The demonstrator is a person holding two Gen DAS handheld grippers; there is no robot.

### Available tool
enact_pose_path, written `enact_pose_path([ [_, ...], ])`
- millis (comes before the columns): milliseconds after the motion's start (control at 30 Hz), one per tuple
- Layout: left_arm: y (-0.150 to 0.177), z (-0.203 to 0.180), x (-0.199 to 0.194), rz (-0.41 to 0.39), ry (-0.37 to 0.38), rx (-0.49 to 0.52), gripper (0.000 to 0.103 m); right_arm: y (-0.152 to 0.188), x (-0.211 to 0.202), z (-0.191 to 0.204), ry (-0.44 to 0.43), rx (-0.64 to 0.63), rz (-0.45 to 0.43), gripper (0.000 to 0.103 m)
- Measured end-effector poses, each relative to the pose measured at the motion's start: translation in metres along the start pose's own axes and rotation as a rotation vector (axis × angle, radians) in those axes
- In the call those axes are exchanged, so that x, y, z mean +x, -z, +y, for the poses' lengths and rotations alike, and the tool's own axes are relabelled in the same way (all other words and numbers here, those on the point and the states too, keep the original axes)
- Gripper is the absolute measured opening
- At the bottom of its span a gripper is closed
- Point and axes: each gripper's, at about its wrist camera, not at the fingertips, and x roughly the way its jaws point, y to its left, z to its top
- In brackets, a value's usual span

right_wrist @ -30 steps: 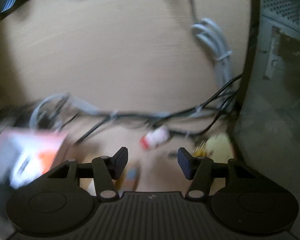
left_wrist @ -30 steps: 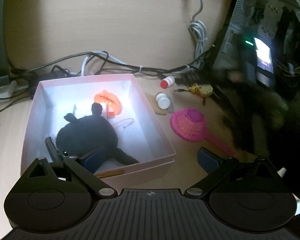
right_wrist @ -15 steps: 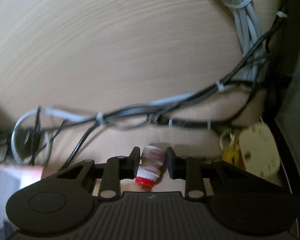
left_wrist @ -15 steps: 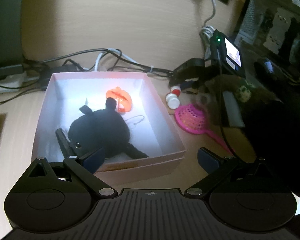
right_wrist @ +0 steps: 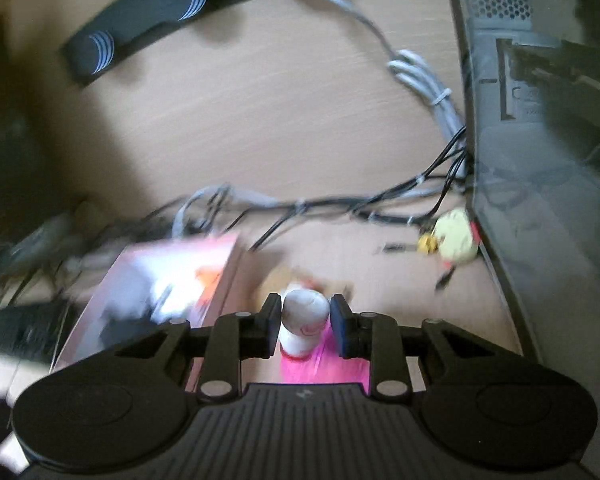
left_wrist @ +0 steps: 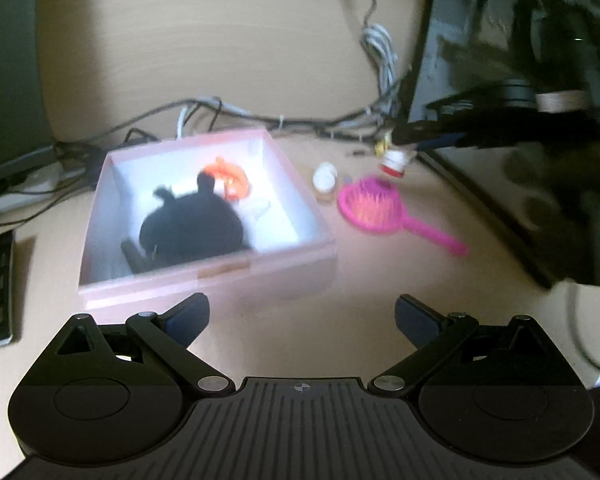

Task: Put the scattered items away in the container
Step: 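Grasp the white yogurt bottle with the right gripper, then set the white yogurt bottle down on the desk with the right gripper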

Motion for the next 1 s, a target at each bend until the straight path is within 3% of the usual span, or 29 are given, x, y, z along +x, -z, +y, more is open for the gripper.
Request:
enact_pose_path([
  [233, 0.034, 0.001, -0.022, 0.045, -0.048, -0.049, 0.101, 0.060, -0.019, 0.037, -0.104, -0.183, 0.155, 0.025],
  [467, 0.069, 0.013, -0.050, 0.077, -0.109, -0.145, 0.101, 0.089, -0.023, 0.082, -0.220, -0.308, 0.211, 0.025],
  [700, 0.084, 0.016, -0.064, 0.081, -0.131, -0.177, 0.101, 0.107, -0.028, 0.092, -0.214, -0.358, 0.229, 0.030],
  [867, 0.079, 0.008, -0.059, 0.066, -0.096, -0.156, 0.101, 0.105, -0.049, 0.077, -0.167, -0.352, 0.177, 0.051],
  [1000, 0.069, -0.008, -0.046, 0.052, -0.055, -0.109, 0.101, 0.095, -0.065, 0.048, -0.092, -0.279, 0.122, 0.056],
])
